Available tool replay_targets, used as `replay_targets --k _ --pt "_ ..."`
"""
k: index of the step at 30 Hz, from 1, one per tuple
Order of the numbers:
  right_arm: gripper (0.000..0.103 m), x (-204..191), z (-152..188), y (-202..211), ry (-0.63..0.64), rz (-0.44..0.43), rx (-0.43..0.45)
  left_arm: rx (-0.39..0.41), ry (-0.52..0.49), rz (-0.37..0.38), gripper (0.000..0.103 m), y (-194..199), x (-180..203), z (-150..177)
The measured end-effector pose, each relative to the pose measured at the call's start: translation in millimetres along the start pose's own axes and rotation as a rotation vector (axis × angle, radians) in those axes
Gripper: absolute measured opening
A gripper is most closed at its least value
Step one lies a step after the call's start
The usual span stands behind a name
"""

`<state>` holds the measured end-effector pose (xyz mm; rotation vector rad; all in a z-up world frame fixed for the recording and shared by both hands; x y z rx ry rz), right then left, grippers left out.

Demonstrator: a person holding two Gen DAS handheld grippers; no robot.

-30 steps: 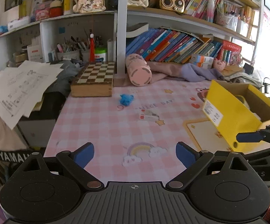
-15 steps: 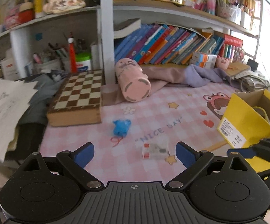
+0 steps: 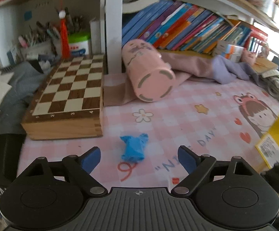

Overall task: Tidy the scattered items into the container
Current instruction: 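Grasp the blue plastic bag with the left tool while the right tool grasps the white card package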

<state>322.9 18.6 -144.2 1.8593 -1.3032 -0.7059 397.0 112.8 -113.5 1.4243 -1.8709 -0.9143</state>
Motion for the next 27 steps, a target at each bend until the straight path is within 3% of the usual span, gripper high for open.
replay_targets --k 10,12,16,18,19,21,23,27 --pt "0.061 -10 -11 -32 0.018 -0.013 -0.005 -0.083 -0.016 -0.014 0.076 -41 3 -1" --pt "0.061 -12 -12 -33 0.026 -0.016 0.008 -0.093 -0.013 -0.012 0.071 -44 3 -1" --pt "0.061 -15 -15 -35 0.042 -0.025 0.027 -0.101 -0.007 -0.030 0.046 -50 2 -3" --pt "0.058 -16 -16 -36 0.052 -0.031 0.031 -0.103 -0.001 -0.041 0.031 -49 -1 -4" --pt "0.052 -17 -16 -35 0.057 -0.035 0.034 -0.106 0.009 -0.030 0.029 -49 -2 -4" --pt "0.045 -19 -17 -35 0.067 -0.041 0.037 -0.112 0.027 -0.016 0.028 -46 -5 -2" --pt "0.031 -20 -16 -33 0.080 -0.054 0.039 -0.111 0.034 -0.020 0.028 -42 -7 -1" --pt "0.029 -17 -14 -28 0.089 -0.066 0.023 -0.085 0.051 -0.002 0.027 -29 -4 -1"
Point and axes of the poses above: each gripper's, at about its wrist camera, not at the fingertips, and y roughly against the way its jaws point, x to its right, z to its underside, the point moved 10 cm from there along -y, roughly the way its jaws point, and after that the axes turned 9 degrees about -x, right-handed, at the moved point
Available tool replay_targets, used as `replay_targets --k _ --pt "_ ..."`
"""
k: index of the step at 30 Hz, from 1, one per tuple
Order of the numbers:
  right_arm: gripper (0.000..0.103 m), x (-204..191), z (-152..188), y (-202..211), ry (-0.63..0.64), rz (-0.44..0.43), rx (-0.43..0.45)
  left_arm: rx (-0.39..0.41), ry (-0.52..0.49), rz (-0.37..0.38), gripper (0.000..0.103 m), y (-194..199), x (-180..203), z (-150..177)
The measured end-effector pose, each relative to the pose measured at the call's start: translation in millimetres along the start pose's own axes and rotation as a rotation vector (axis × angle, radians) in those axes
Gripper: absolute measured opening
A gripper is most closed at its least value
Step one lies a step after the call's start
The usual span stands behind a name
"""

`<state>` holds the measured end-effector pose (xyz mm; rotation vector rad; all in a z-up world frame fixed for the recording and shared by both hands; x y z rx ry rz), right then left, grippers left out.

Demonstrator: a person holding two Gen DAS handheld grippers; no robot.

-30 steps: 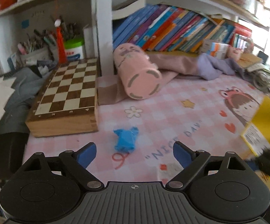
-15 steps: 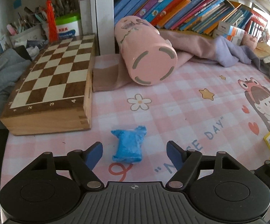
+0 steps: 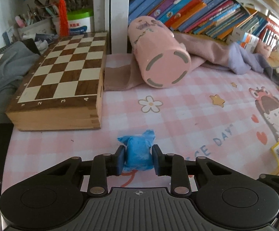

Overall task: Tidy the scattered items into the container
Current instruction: 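Grasp the blue plastic bag with the left tool while the right tool grasps the white card package, then carry the blue bag and card package in both tools over the yellow box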

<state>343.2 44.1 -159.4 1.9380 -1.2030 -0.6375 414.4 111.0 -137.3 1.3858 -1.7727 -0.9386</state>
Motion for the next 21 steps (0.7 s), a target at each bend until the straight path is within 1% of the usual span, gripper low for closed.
replay_targets --k 8,14,21 --pt "0.028 9 3 33 -0.005 0.017 0.026 0.056 0.015 0.038 0.027 39 15 9" --pt "0.028 10 14 57 -0.018 0.024 0.026 0.081 0.033 0.056 0.026 68 20 23" --pt "0.028 11 28 100 -0.017 0.052 0.053 0.118 0.056 0.099 0.026 110 29 46"
Point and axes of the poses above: each gripper's, at about its wrist camera, not at the fingertips, and y roughly against the way its jaws point, x to its right, z to its underside, the point moved 10 cm from there along -y, roughly the way its jaws point, and after that the axes turned 9 degrees about -x, right-handed, at the moved point
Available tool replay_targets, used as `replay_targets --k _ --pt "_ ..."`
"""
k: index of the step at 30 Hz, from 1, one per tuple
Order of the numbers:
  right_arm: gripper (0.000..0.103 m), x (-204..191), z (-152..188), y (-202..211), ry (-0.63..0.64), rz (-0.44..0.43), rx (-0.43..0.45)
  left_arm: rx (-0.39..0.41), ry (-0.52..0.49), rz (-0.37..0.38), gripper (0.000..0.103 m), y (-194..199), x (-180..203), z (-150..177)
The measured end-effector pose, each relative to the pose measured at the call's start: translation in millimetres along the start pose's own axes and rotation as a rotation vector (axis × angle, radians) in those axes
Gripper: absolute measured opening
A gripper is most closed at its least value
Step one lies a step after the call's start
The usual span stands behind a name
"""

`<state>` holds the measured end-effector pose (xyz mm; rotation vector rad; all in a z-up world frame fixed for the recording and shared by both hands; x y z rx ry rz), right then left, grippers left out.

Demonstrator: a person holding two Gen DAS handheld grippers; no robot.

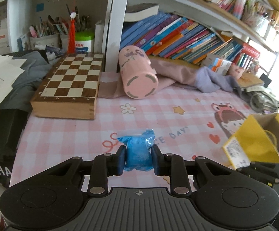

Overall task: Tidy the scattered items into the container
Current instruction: 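Carry the blue bag and card package in both tools over the yellow box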

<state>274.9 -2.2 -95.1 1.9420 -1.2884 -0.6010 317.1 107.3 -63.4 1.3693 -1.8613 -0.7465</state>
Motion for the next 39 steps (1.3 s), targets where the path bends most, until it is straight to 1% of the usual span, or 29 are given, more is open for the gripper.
replay_targets --k 6,9,15,22,26,33,39 --pt "0.028 -6 10 42 0.026 0.014 0.023 0.015 0.019 0.049 0.026 40 10 24" --pt "0.028 -11 19 62 0.030 0.005 0.025 0.028 0.018 0.068 0.026 62 15 35" --pt "0.028 -13 46 102 -0.053 -0.045 -0.032 0.041 0.012 0.115 0.026 101 26 61" --pt "0.028 -12 78 156 -0.134 0.003 -0.005 0.042 0.006 0.178 0.025 136 46 100" --pt "0.028 -11 98 173 -0.179 0.029 -0.011 0.023 -0.017 0.209 0.025 142 61 116" --pt "0.028 -2 131 193 -0.243 0.076 -0.040 -0.006 -0.073 0.261 0.025 144 88 134" --pt "0.028 17 159 210 -0.310 0.139 -0.061 -0.062 -0.137 0.344 0.025 132 126 146"
Point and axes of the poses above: each gripper's, at about its wrist camera, not at the fingertips, and y roughly against the way its jaws point, x to its right, z to its underside, the point moved 10 cm from there along -y, roughly the way its jaws point, and after that the axes turned 9 degrees about -x, right-handed, at the moved point
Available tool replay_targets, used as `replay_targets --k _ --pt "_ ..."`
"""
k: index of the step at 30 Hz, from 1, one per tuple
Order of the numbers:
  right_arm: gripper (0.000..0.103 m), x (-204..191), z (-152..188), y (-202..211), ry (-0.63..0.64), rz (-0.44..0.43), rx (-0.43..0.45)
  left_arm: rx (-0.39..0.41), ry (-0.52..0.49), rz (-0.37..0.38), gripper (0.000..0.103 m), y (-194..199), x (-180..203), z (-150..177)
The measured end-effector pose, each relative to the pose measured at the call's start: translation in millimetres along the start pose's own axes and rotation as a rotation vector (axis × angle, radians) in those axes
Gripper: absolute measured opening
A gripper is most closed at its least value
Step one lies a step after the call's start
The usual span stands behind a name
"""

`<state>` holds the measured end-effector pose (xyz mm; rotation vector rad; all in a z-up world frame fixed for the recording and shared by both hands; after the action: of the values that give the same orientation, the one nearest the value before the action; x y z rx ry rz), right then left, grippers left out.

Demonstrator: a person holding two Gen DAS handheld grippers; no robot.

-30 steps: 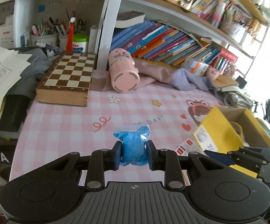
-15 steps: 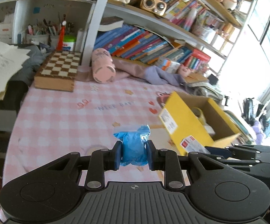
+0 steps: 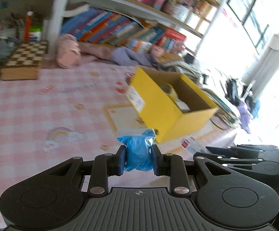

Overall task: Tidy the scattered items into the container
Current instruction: 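Carry the blue bag and card package in both tools over the yellow box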

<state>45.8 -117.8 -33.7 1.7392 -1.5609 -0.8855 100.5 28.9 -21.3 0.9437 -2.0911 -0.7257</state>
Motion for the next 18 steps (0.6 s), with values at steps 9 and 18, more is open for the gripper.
replay_targets --k 9,18 --pt "0.028 57 19 19 -0.132 0.091 0.005 -0.046 -0.115 0.105 0.025 -33 54 -8" --pt "0.028 105 15 22 -0.192 0.119 0.017 -0.048 -0.188 0.153 0.025 -61 99 -30"
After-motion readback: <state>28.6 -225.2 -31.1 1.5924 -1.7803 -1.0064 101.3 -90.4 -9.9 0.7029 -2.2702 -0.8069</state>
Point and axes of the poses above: each gripper's, at about its wrist camera, not at the fingertips, and y roughly against the way its jaws point, x to its right, z to its underside, the point moved 10 cm from there along -y, roughly the way its jaws point, and after that the axes turned 9 degrees about -x, right-handed, at the moved point
